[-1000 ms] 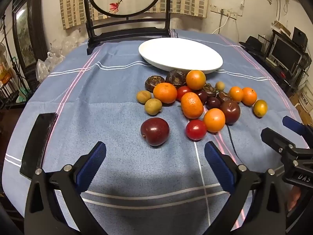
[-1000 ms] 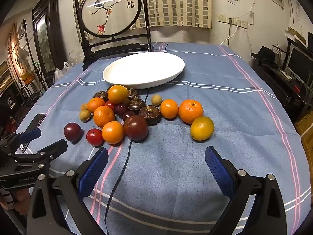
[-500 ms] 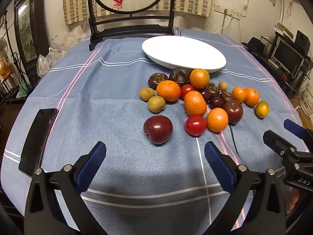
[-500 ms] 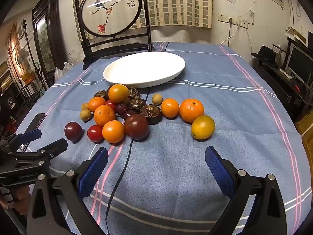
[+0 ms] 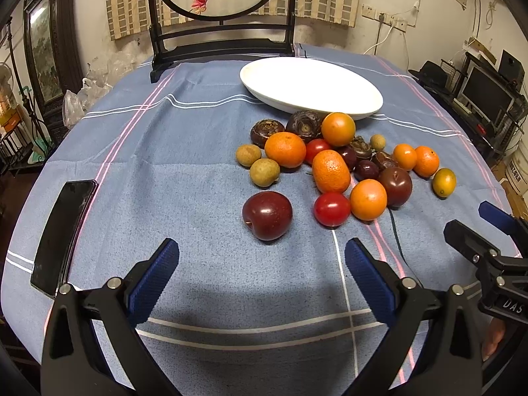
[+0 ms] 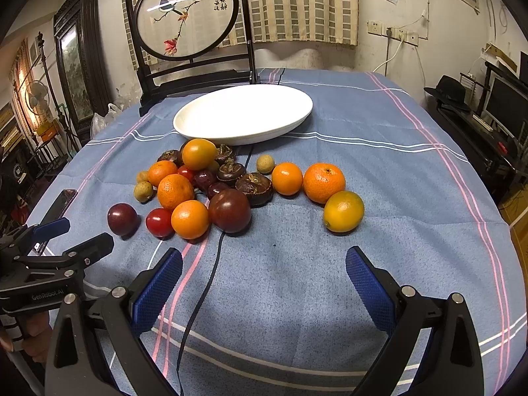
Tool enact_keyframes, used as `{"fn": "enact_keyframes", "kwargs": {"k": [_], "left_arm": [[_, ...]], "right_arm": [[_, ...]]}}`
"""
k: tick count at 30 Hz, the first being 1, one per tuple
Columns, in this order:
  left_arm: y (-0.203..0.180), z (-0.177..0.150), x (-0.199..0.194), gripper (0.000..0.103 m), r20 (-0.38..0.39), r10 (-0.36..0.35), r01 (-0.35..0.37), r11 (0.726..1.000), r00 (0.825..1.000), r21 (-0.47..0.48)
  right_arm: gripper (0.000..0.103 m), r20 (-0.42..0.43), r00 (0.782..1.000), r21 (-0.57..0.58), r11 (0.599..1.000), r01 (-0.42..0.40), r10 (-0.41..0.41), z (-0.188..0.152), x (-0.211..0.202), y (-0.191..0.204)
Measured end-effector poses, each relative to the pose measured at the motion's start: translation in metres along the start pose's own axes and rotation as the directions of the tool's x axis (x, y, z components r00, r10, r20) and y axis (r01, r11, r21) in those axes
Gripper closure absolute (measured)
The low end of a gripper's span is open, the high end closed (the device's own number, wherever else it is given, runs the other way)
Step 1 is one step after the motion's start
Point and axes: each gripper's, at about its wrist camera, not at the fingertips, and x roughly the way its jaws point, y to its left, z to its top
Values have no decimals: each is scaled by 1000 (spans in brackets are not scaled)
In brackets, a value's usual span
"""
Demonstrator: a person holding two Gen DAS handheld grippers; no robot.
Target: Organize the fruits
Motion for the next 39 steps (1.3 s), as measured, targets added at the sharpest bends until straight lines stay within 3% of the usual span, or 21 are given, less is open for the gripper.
{"fn": "enact_keyframes", "kwargs": {"k": [39], "left_arm": [[-1,3,0,5,-2,-9,9,1000,1000,3]], "right_arm": [[4,-9,1000,-6,1000,-6,6,1,2,2]]}}
